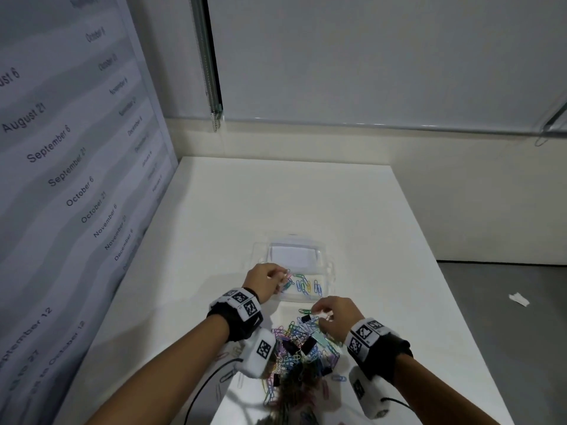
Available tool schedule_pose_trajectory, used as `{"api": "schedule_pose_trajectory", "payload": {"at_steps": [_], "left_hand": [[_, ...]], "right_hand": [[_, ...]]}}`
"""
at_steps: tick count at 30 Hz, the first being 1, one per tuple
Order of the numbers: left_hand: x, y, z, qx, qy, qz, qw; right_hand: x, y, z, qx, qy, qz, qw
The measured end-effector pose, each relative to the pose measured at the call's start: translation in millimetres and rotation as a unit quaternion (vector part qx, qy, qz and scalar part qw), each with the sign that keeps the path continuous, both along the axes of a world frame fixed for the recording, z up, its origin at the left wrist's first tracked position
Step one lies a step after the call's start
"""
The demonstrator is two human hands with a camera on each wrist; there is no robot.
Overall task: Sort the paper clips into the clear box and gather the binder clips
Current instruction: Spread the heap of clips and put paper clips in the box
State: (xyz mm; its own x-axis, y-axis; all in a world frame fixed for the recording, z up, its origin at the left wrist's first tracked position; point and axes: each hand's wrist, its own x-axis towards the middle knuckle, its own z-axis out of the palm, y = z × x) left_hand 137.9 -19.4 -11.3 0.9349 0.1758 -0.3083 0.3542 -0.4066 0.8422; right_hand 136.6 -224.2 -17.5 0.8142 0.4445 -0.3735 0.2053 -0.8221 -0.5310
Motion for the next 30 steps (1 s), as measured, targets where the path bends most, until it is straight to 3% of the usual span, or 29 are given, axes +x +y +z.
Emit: {"api": "schedule_pose_trajectory", "payload": {"at_steps": [5,9,13,19,30], "left_hand": [[-6,-3,3,0.034,0.005,-0.060,0.998],[-26,-8,-1,0.060,-0.037,-0.090,0.994],[-44,-17,-10,0.103,-0.021,-0.137,0.985],[-57,-33,-31,0.220,0.053,-0.220,0.949],[-54,-29,-34,0.219,0.063,-0.233,0.946]], "right_hand": [[-6,12,-13,-0.032,0.002,0.048,0.998],[-2,18,-19,-0.081,-0.017,0.083,0.993],[0,16,-17,-0.081,-0.003,0.052,0.995],[0,6,-15,-0.044,0.017,-0.001,0.999],[23,9,7,0.055,0.002,-0.067,0.996]]}}
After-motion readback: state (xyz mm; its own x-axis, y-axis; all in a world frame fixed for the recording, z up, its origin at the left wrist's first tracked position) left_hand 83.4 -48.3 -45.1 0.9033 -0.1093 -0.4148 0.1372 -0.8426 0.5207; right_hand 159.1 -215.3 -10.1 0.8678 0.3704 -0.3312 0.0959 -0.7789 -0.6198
